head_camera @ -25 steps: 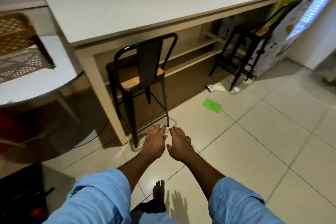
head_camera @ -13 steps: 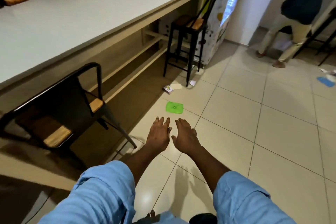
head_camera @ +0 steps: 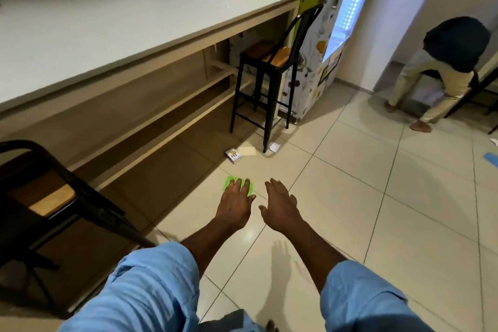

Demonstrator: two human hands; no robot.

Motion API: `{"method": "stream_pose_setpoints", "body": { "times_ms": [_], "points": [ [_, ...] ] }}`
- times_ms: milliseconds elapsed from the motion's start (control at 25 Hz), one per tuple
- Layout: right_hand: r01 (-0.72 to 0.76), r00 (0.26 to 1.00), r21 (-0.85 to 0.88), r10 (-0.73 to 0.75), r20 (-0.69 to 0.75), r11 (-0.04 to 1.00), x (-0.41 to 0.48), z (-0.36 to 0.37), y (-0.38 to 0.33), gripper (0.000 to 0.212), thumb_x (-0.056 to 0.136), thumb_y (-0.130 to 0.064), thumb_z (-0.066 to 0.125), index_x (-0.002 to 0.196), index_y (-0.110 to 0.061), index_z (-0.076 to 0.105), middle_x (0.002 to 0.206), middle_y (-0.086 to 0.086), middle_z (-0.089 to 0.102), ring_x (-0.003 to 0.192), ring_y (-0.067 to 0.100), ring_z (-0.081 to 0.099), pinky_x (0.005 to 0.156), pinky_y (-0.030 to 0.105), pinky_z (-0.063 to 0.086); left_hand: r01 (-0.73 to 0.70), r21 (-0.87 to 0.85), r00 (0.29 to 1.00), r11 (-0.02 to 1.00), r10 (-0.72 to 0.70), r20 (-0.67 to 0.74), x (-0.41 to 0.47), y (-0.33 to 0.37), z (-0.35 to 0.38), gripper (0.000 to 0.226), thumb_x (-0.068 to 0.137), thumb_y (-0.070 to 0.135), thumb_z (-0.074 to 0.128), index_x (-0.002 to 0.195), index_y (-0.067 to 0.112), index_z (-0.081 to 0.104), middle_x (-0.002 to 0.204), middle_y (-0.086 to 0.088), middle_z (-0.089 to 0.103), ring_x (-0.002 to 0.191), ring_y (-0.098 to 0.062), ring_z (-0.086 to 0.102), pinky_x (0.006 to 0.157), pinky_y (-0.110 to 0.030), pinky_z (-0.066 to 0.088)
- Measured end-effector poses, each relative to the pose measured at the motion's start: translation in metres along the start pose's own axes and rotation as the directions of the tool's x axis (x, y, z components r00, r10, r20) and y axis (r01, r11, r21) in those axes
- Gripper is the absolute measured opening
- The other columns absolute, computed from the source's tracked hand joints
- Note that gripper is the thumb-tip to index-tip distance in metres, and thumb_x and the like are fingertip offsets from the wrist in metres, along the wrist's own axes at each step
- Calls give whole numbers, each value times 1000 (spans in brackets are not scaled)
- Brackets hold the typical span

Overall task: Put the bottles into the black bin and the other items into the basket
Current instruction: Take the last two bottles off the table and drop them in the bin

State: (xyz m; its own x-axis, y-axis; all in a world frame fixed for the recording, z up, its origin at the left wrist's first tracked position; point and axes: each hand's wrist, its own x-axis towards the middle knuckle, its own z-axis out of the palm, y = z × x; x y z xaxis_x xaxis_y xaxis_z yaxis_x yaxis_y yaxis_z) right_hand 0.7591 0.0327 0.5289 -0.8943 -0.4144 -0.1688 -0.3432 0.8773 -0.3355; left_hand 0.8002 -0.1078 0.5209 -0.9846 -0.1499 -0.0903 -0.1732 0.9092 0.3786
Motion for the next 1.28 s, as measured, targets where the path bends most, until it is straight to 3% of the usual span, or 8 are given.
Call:
{"method": "stream_pose_setpoints", "body": {
  "times_ms": [360, 520, 680, 920, 1120, 1280],
  "points": [
    [48, 999, 3, -48, -5, 999, 135, -64, 92, 70, 92, -33, 59, 149, -16, 23, 161, 6, 15, 150, 22, 9, 115, 53, 22, 98, -63, 994, 993, -100, -42, 134, 64, 15, 52, 103, 35, 35, 148, 7, 31, 151, -14, 38, 145, -31, 25, 118, -36, 20],
    [65, 995, 9, -64, -72, 998, 224, -92, 126, 69, 92, -36, 58, 149, -19, 24, 159, 6, 18, 148, 23, 14, 115, 49, 25, 9, -9, 980, 1000, -11, -199, 242, 88, 13, 38, 103, 33, 36, 123, 9, 57, 122, -8, 61, 121, -25, 51, 109, -31, 30],
    [91, 991, -9, -91, -96, 996, 307, -139, 147, 66, 91, -34, 58, 147, -22, 25, 157, 5, 22, 147, 21, 15, 114, 48, 26, -51, 7, 957, 999, 51, -287, 357, 114, -20, 39, 103, 34, 32, 106, 12, 65, 104, -4, 66, 106, -22, 54, 100, -33, 38],
    [209, 968, 2, -206, -144, 978, 428, -210, 170, 68, 90, -31, 60, 148, -16, 28, 156, 6, 27, 147, 21, 19, 118, 45, 24, -63, 48, 928, 997, 76, -364, 484, 144, -56, 37, 102, 34, 33, 112, 14, 62, 111, -3, 64, 113, -17, 56, 111, -33, 35],
    [417, 898, 23, -408, -166, 909, 537, -262, 186, 72, 91, -38, 59, 150, -17, 25, 159, 5, 21, 149, 21, 14, 121, 41, 20, 83, 8, 885, 997, -70, -460, 559, 148, -72, 33, 101, 35, 40, 113, 14, 63, 115, -5, 64, 118, -19, 54, 111, -34, 34],
    [608, 784, 6, -599, -161, 794, 610, -305, 191, 71, 90, -41, 59, 150, -18, 27, 158, 6, 22, 148, 22, 17, 119, 40, 20, 274, -77, 779, 959, -269, -567, 602, 155, -90, 35, 100, 35, 41, 112, 12, 64, 114, -8, 65, 117, -23, 54, 106, -40, 41]
  ]
}}
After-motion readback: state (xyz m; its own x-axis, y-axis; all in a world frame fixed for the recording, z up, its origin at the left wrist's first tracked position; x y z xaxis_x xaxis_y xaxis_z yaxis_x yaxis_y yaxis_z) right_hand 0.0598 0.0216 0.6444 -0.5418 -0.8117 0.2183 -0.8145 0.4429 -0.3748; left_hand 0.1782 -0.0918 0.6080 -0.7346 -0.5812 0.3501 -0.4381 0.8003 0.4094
